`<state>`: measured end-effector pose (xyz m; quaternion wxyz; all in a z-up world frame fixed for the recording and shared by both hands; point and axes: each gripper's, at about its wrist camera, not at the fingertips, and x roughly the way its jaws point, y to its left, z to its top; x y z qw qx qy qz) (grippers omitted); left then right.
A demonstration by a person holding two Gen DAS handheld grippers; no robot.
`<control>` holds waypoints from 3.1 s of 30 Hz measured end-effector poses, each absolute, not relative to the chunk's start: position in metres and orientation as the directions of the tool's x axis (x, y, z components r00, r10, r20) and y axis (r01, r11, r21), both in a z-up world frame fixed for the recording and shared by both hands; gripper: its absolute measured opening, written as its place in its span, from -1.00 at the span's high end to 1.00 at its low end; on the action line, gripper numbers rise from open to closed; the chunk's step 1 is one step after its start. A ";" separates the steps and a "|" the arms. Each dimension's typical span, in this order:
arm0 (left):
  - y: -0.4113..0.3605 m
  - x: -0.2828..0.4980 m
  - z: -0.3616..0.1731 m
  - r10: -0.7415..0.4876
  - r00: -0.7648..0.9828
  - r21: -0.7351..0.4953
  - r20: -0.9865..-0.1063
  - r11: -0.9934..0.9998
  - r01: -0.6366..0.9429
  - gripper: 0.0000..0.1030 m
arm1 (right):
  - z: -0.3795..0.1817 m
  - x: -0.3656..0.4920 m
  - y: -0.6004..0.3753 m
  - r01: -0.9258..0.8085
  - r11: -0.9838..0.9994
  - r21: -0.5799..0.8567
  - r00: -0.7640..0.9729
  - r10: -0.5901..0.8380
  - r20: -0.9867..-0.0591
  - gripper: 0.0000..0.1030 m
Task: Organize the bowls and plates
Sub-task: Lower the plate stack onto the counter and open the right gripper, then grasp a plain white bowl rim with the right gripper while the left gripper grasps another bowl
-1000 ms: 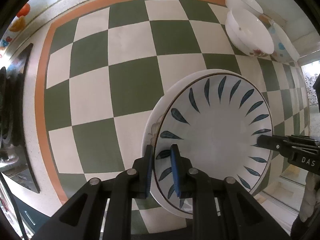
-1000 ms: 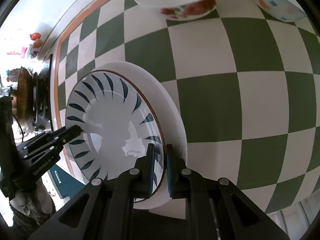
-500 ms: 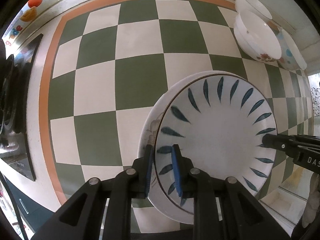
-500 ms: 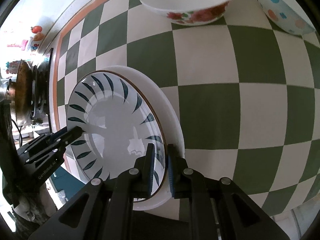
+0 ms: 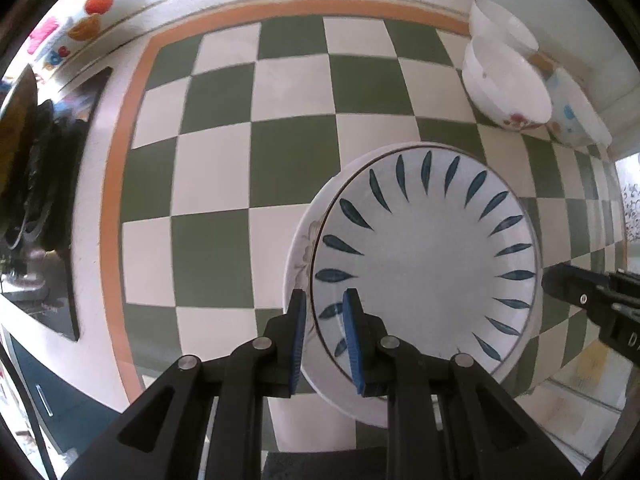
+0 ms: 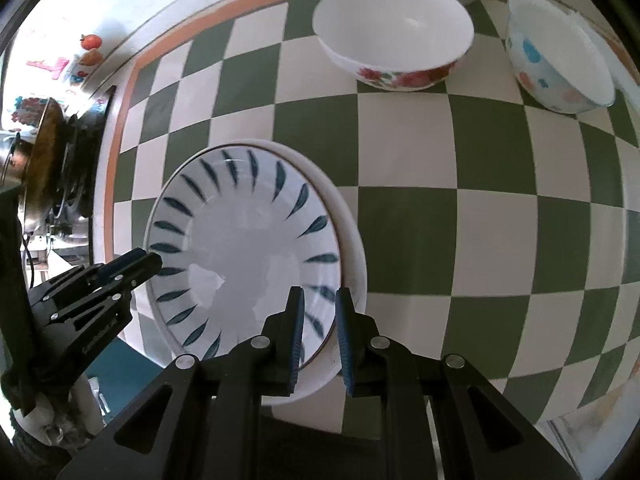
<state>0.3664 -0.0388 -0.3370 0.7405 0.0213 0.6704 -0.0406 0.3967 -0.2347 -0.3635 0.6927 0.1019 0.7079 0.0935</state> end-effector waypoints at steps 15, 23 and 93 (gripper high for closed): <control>-0.028 0.277 -0.213 -0.081 0.362 -0.043 -0.929 0.993 0.112 0.21 | -0.249 0.288 -0.212 -0.024 0.976 0.215 0.235 0.215 -0.948 0.30; -0.022 0.231 -0.174 -0.055 0.499 -0.003 -0.865 0.995 0.103 -0.85 | -0.188 0.223 -0.205 -0.019 0.982 0.186 0.375 0.179 -0.909 -0.34; -0.196 0.521 -0.337 -0.174 0.046 -0.166 -0.984 0.977 0.134 0.76 | -0.381 0.514 -0.373 0.182 0.898 0.401 0.170 0.373 -0.912 0.68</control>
